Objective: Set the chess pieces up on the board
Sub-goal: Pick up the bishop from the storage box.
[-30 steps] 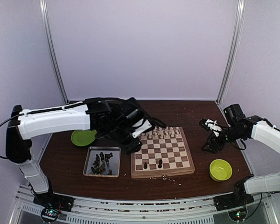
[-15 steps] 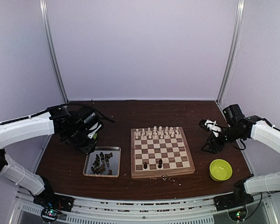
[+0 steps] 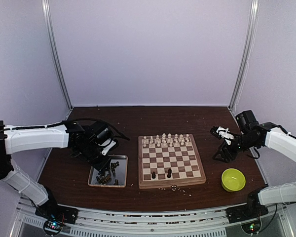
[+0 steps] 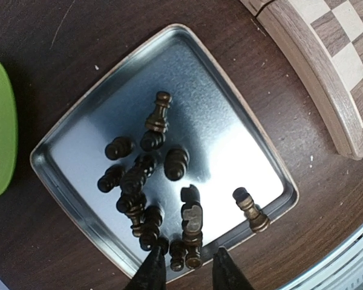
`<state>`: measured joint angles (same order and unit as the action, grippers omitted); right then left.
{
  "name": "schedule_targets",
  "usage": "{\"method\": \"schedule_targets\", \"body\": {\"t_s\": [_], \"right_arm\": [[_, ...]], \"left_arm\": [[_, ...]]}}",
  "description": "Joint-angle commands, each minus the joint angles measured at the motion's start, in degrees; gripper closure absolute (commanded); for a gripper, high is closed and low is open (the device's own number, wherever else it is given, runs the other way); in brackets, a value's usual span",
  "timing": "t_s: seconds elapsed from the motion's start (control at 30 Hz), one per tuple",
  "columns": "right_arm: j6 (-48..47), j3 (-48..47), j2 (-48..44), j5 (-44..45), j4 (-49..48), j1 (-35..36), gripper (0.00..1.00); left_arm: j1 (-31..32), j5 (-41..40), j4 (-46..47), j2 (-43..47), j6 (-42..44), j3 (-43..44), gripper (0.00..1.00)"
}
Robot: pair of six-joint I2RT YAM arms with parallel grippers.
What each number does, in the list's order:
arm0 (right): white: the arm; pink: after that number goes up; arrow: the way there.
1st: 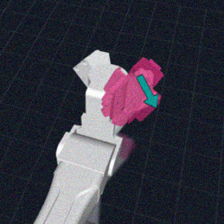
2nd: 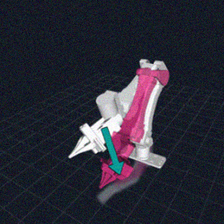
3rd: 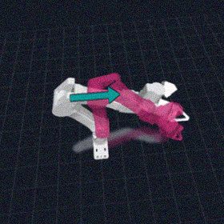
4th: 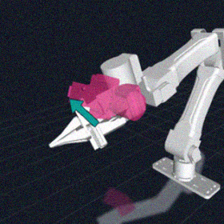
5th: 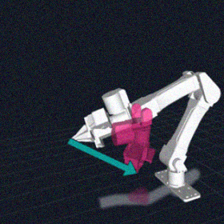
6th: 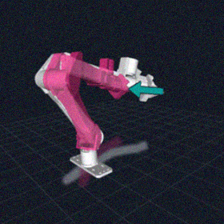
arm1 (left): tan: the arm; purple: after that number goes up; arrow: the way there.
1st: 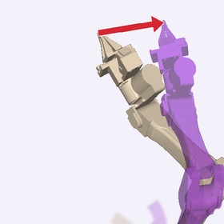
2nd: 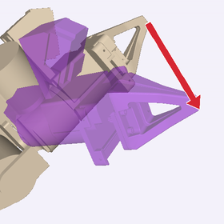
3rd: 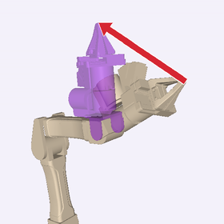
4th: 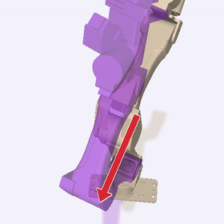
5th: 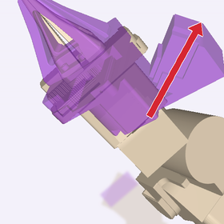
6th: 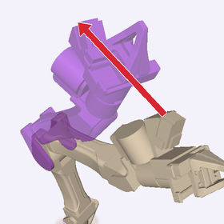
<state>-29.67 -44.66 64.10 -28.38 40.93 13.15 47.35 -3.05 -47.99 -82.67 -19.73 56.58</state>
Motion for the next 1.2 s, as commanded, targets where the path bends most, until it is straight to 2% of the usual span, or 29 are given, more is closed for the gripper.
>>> {"method": "schedule_targets", "body": {"t_s": [0.0,0.53,1.03,1.17], "right_arm": [[-0.3,-1.0,0.4,0.9,0.3,0.3,0.34],[-0.4,-1.0,0.7,0.9,0.5,0.3,0.34],[-0.6,-1.1,1.2,0.9,0.8,0.3,0.34],[-0.6,-1.2,1.3,0.9,0.9,0.3,0.34]], "left_arm": [[0.5,1.9,3.9,-2.5,1.5,2.1,0.72],[0.5,-3.5,2.5,-14.1,-0.3,9.5,0.68],[0.5,-3.3,1.5,-17.9,0.7,10.8,0.72],[0.5,-4.3,0.9,-18.0,0.6,10.7,0.68]]}}
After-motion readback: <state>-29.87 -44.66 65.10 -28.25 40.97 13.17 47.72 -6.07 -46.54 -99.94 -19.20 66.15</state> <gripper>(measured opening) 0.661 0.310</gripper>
